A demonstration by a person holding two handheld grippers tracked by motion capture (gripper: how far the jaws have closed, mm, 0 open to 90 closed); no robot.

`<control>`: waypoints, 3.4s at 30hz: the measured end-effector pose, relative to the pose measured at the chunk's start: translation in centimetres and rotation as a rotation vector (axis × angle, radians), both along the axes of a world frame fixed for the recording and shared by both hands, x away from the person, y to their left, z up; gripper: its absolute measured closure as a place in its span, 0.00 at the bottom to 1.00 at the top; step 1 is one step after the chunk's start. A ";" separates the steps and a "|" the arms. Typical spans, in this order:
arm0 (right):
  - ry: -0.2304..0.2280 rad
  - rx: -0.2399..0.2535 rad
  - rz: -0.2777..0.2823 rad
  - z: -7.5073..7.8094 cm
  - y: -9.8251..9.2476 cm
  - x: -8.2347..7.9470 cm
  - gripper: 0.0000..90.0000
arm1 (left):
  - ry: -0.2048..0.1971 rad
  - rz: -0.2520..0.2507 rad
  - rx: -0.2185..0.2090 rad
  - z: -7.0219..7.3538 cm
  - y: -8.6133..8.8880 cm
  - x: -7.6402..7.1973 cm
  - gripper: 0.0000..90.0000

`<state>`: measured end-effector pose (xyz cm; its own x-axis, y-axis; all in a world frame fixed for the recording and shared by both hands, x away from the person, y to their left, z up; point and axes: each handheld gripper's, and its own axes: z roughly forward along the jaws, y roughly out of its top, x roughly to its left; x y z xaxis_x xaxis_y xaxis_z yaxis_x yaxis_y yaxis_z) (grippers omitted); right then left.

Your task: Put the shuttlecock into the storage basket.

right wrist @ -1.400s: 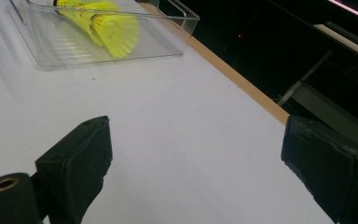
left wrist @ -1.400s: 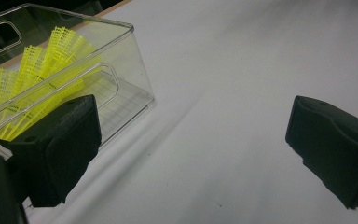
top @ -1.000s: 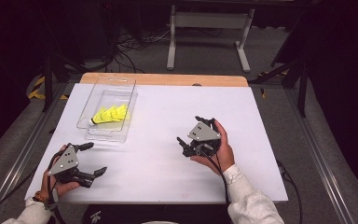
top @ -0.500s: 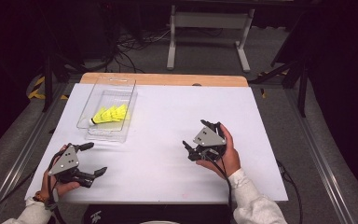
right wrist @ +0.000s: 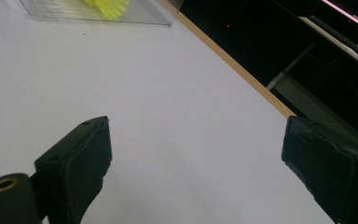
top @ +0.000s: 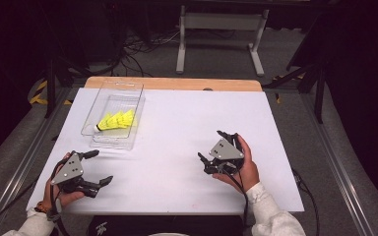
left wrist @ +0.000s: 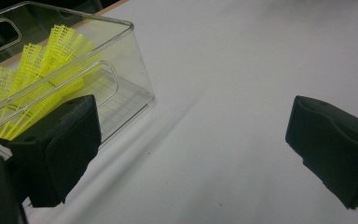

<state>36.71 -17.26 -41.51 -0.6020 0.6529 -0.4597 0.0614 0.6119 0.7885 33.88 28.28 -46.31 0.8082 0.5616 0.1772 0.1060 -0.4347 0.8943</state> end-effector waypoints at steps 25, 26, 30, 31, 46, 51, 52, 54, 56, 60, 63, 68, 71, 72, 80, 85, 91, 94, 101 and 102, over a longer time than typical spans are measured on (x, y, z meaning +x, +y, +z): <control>0.014 0.022 -0.010 -1.8 -2.6 -1.3 0.10 | -0.001 -0.001 0.002 0.0 0.0 0.0 0.05; 0.013 0.021 -0.012 -1.9 -2.7 -1.3 0.10 | -0.002 -0.001 0.003 0.0 0.0 0.0 0.05; 0.024 0.029 -0.023 -2.3 -3.3 -1.6 0.10 | -0.002 0.000 0.002 0.0 0.0 0.0 0.05; 0.027 0.035 -0.029 -2.4 -3.5 -1.7 0.09 | -0.002 0.000 0.002 0.0 0.0 0.0 0.05; 0.054 0.080 -0.059 -3.8 -5.8 -2.7 0.09 | -0.007 -0.014 0.008 0.0 -0.4 0.3 0.05; 0.061 0.087 -0.066 -4.3 -6.4 -3.1 0.09 | -0.003 -0.019 0.007 0.0 -0.5 0.5 0.05; 0.064 0.092 -0.068 -4.4 -6.6 -3.3 0.09 | -0.006 -0.018 0.005 0.0 -0.5 0.5 0.05; 0.068 0.103 -0.069 -4.5 -6.8 -3.4 0.09 | -0.006 -0.020 0.006 0.0 -0.6 0.5 0.05; 0.073 0.114 -0.074 -4.7 -7.1 -3.7 0.09 | -0.006 -0.022 0.006 0.0 -0.7 0.6 0.05; 0.082 0.133 -0.080 -5.1 -7.7 -4.3 0.09 | -0.003 -0.024 0.010 0.0 -0.8 0.7 0.05; 0.071 0.165 -0.085 -5.1 -8.1 -4.7 0.09 | -0.002 -0.022 0.008 0.0 -0.8 0.7 0.05; 0.053 0.170 -0.077 -4.8 -8.2 -4.8 0.09 | 0.003 -0.023 0.007 0.0 -0.8 0.8 0.05; 0.048 0.194 -0.073 -4.6 -8.4 -4.8 0.09 | 0.001 -0.018 0.007 0.0 -0.8 0.8 0.05; 0.045 0.201 -0.073 -4.6 -8.4 -4.8 0.08 | 0.002 -0.016 0.010 0.0 -0.8 0.8 0.05; 0.034 0.206 -0.070 -4.3 -8.3 -5.0 0.07 | -0.005 -0.029 0.022 0.1 -1.1 0.7 0.05; 0.018 0.189 -0.075 -4.1 -8.0 -5.2 0.07 | -0.008 -0.028 0.005 0.1 -0.8 0.6 0.04; 0.015 0.183 -0.077 -4.1 -7.8 -5.1 0.07 | -0.008 -0.032 0.006 0.1 -0.8 0.6 0.04; 0.017 0.193 -0.084 -4.1 -7.9 -5.1 0.07 | -0.005 -0.030 0.009 0.0 -0.8 0.7 0.04; 0.011 0.197 -0.089 -4.1 -8.0 -5.1 0.07 | -0.002 -0.030 0.010 0.0 -0.9 0.8 0.04; 0.011 0.200 -0.091 -4.1 -8.0 -5.1 0.07 | -0.002 -0.030 0.010 0.0 -0.9 0.8 0.04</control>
<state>31.62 -25.30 -45.57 -0.5404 0.7827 -0.3088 0.1190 0.4344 0.8928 34.66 27.36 -46.34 0.8241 0.5356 0.1844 0.0914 -0.4469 0.8899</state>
